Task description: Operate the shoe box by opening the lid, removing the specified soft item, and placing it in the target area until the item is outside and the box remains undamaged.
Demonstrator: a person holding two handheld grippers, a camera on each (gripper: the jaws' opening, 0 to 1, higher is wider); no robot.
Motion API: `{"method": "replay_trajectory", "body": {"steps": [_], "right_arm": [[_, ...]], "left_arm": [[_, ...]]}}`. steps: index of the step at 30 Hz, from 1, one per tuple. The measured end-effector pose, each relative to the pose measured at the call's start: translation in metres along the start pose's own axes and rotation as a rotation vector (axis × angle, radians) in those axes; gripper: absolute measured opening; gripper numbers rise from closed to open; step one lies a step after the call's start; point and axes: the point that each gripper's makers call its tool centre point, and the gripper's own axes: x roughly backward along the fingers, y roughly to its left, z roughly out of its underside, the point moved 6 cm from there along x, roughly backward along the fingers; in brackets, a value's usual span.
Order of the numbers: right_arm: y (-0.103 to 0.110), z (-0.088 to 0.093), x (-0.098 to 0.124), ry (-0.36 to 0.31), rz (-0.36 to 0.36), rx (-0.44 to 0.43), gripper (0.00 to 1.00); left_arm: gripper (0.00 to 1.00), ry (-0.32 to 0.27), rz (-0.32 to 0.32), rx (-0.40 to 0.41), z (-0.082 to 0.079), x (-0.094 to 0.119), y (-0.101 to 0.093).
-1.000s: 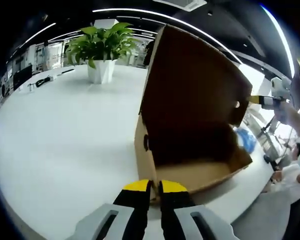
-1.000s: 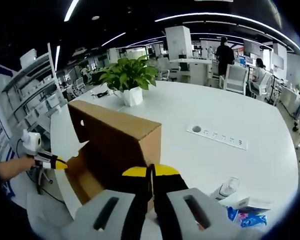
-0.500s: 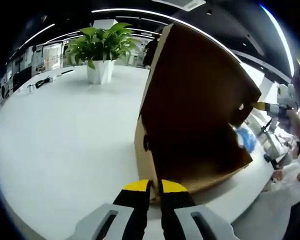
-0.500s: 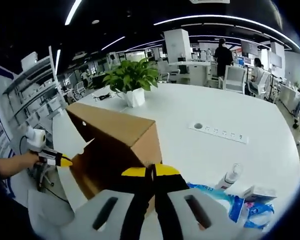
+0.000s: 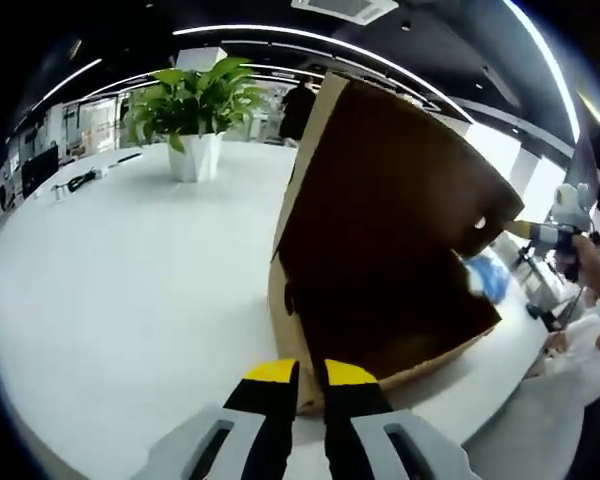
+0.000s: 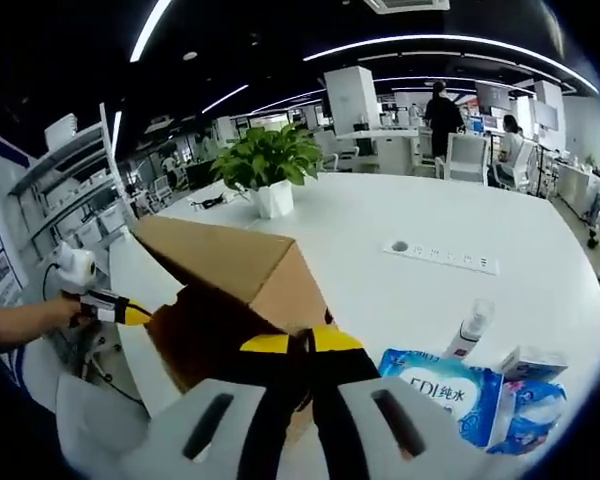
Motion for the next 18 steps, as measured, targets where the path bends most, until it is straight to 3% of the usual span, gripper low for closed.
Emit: {"method": "replay_trajectory", "body": {"steps": [8, 12, 18], "right_arm": [[0.004, 0.017, 0.006, 0.014, -0.020, 0.095, 0.06], [0.006, 0.023, 0.007, 0.002, -0.034, 0.096, 0.07], [0.012, 0.032, 0.009, -0.011, -0.058, 0.135, 0.11]], "left_arm": [[0.17, -0.076, 0.013, -0.053, -0.037, 0.015, -0.004], [0.21, -0.119, 0.026, -0.095, -0.054, 0.020, -0.011], [0.27, -0.154, 0.055, -0.158, -0.063, 0.021, -0.016]]}}
